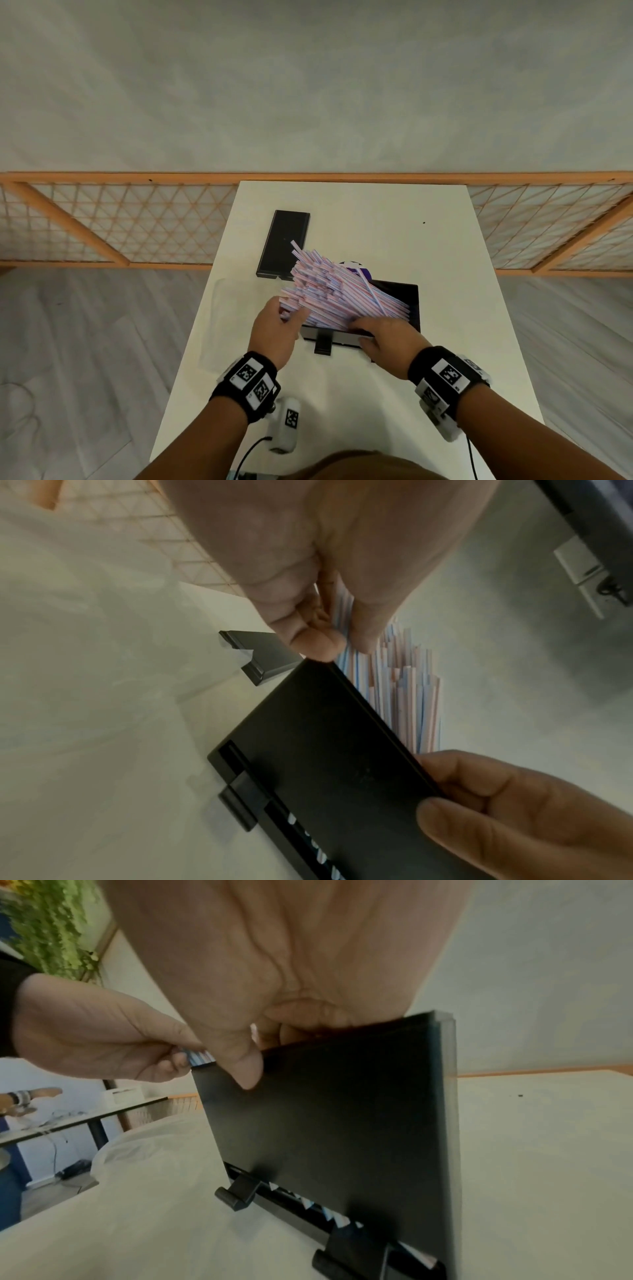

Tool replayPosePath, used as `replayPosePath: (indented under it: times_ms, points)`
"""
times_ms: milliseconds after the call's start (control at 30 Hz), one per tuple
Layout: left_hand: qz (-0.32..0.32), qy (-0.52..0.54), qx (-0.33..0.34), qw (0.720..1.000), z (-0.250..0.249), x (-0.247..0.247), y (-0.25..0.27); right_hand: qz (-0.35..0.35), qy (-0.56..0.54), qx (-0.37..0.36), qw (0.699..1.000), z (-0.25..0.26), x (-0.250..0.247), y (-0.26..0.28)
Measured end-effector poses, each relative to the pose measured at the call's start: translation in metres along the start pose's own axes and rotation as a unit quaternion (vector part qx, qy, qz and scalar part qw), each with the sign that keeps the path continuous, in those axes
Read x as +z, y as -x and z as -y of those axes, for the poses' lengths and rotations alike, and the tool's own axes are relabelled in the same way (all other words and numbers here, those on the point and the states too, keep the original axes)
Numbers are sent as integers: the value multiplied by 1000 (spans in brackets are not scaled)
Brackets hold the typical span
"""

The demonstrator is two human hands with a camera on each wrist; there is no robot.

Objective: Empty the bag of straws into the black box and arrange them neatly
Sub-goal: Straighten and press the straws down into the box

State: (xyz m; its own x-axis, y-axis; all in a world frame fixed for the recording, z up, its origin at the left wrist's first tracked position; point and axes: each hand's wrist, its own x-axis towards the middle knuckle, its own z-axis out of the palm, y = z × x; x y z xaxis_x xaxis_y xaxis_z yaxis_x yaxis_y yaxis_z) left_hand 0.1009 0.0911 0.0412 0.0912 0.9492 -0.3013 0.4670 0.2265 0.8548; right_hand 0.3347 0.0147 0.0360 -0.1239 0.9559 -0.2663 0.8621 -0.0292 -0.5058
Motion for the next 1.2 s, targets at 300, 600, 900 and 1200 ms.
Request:
replayPosePath:
  times_ms: [300,600,900,1200]
  points:
    - [-50,141,-21,989,-11,-3,6,-59,-72,-49,994,22,3,-5]
    - [-27,71,-47,996,-6,8,5,-16,-55,-36,998,37,6,-14]
    - [-4,57,-7,998,-23,2,11,-38,-159,-32,986,31,12,-16]
    - [17,160,-49,986,-31,-16,0,-65,-101,-59,991,27,8,-18]
